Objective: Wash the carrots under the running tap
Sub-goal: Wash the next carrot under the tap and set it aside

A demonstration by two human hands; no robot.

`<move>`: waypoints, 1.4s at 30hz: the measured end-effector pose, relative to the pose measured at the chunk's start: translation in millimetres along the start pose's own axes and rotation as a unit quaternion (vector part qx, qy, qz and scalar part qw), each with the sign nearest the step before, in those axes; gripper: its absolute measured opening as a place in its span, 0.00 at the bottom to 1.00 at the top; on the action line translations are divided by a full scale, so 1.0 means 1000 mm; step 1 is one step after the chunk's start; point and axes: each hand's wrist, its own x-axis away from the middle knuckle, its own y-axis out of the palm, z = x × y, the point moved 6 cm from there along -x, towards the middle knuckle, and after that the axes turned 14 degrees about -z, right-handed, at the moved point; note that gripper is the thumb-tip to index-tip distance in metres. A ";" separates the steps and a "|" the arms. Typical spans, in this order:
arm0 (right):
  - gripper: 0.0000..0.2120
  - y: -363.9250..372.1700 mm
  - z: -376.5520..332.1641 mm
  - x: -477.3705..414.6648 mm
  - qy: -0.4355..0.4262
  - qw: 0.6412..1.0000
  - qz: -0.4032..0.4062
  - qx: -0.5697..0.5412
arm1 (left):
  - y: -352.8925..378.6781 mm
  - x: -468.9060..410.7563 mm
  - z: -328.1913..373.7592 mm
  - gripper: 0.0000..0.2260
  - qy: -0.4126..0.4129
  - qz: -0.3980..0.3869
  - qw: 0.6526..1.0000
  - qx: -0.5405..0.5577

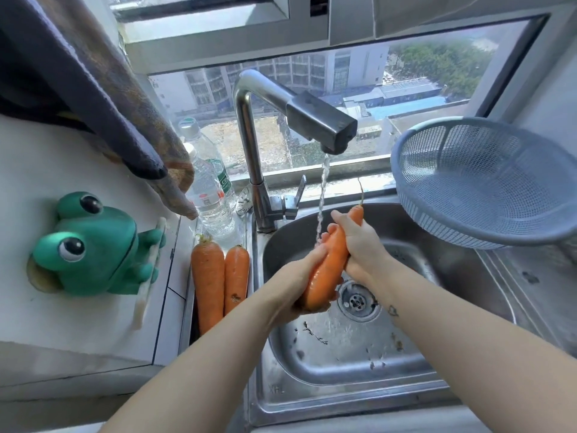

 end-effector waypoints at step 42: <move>0.05 0.010 -0.011 -0.006 -0.023 0.999 -0.032 0.036 | -0.006 -0.014 0.004 0.19 0.096 0.045 0.993 -0.053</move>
